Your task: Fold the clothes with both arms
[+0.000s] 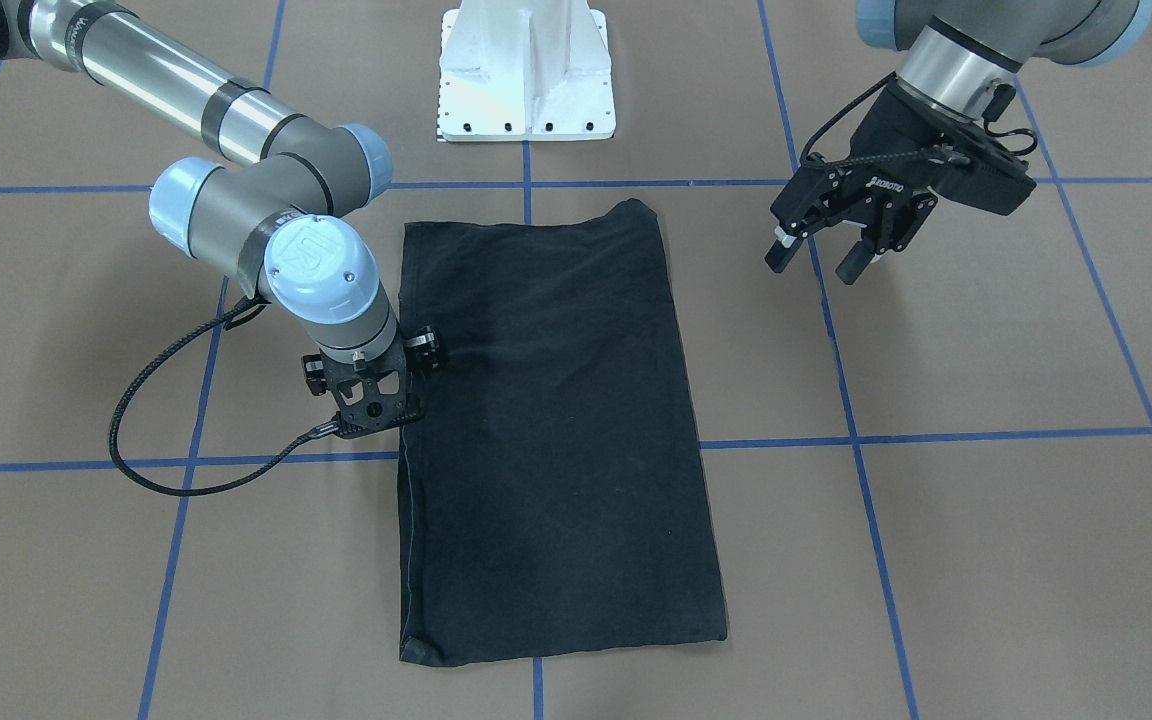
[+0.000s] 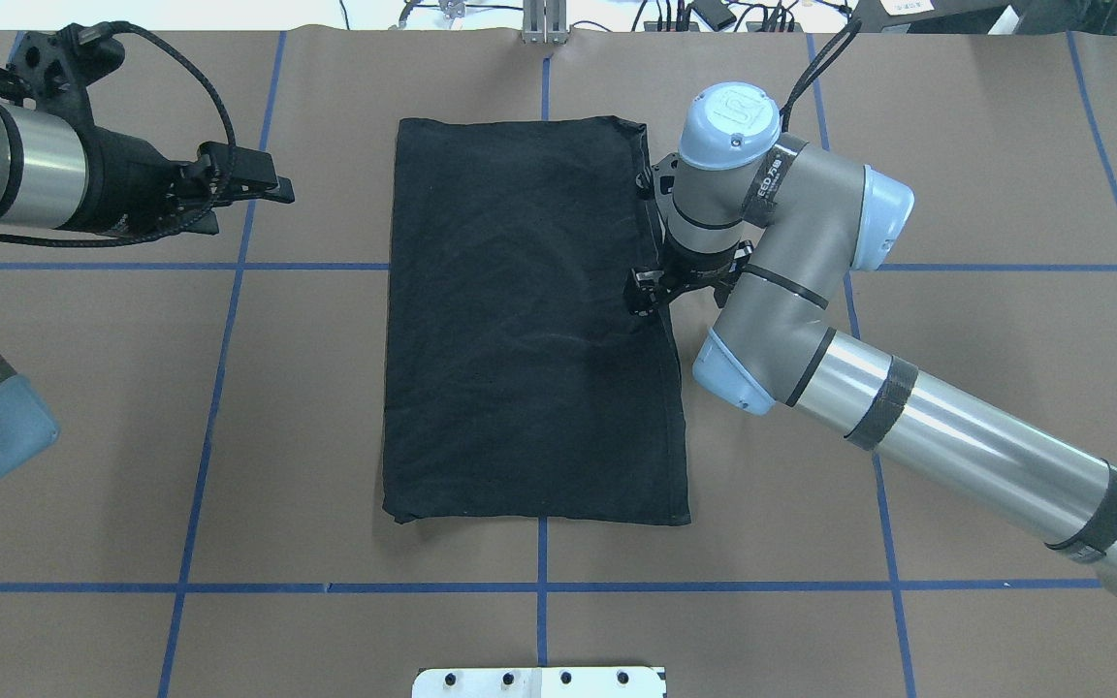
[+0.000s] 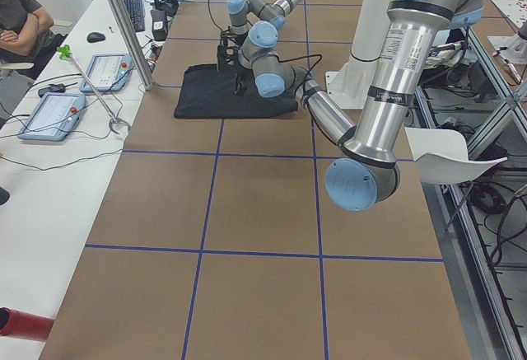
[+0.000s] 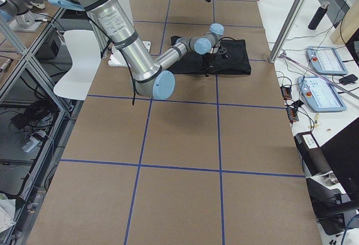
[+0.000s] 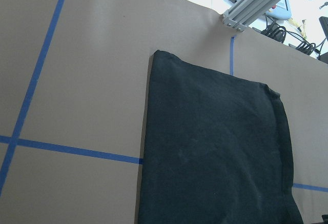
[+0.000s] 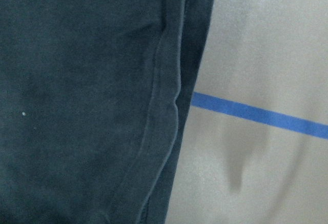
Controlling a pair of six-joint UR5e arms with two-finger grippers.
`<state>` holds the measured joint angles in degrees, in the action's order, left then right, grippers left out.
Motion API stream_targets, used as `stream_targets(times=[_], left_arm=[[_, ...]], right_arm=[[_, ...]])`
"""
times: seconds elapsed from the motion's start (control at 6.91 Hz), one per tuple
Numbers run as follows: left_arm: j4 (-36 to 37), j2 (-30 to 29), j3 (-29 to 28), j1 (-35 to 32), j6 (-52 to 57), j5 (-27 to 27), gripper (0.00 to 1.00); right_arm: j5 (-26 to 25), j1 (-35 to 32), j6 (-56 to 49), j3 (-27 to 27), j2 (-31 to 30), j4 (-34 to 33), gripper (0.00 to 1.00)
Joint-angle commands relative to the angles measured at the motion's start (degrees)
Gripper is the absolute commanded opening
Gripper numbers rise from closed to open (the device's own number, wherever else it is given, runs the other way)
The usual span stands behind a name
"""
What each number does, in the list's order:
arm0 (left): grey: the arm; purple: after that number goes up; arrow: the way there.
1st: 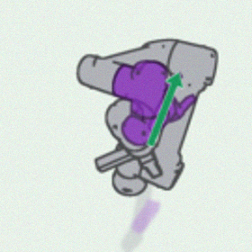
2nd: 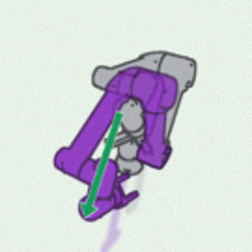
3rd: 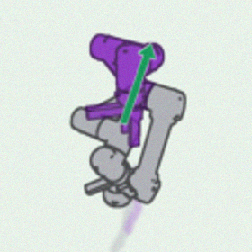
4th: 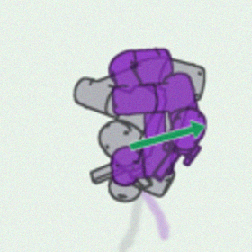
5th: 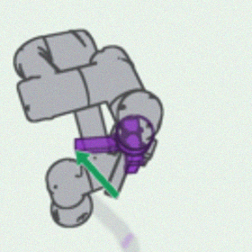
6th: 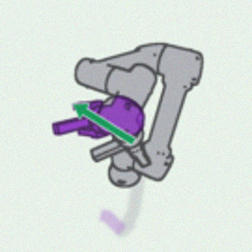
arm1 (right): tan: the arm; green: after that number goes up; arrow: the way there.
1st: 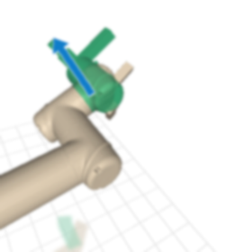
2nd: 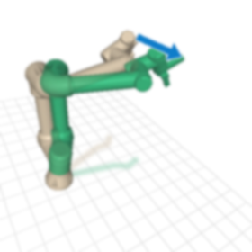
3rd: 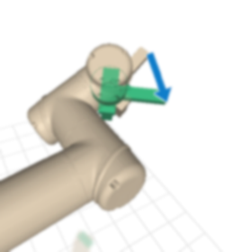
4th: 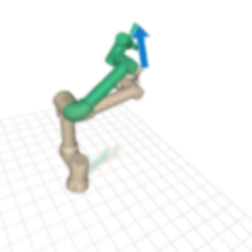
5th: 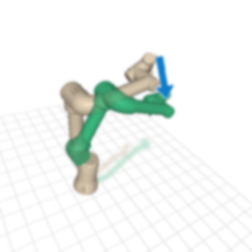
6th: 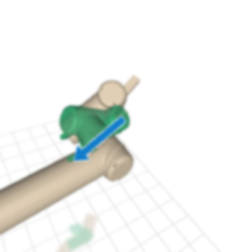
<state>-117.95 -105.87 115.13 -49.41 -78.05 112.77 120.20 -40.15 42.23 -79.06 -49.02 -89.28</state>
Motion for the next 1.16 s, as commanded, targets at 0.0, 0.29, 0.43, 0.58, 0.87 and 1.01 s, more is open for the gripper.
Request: stream_targets(times=[0.0, 0.29, 0.43, 0.58, 0.87, 1.01], left_arm=[[0.00, -0.03, 0.00, 0.01, 0.00, 0.00, 1.00], [0.00, -0.03, 0.00, 0.01, 0.00, 0.00, 1.00], [0.00, -0.03, 0.00, 0.01, 0.00, 0.00, 1.00], [0.00, -0.12, 0.09, 0.01, 0.00, 0.00, 1.00], [0.00, 0.14, 0.18, -0.07, 0.00, 1.74, 1.00], [-0.09, 0.23, 0.18, 0.01, -0.08, 2.19, 1.00]], right_arm=[[-0.06, -0.10, -0.13, 0.49, -0.38, 0.07, 0.99], [0.03, -0.54, -0.31, 0.49, -0.47, -0.28, 0.99], [0.12, -0.71, -0.31, 0.49, -0.47, -0.45, 0.99], [0.64, -1.41, -0.31, -0.03, -0.47, -0.54, 0.99], [3.00, -2.12, 0.56, -5.01, -2.21, -0.81, 0.99], [6.41, -2.99, 2.31, -9.05, -3.88, -0.81, 0.99]])
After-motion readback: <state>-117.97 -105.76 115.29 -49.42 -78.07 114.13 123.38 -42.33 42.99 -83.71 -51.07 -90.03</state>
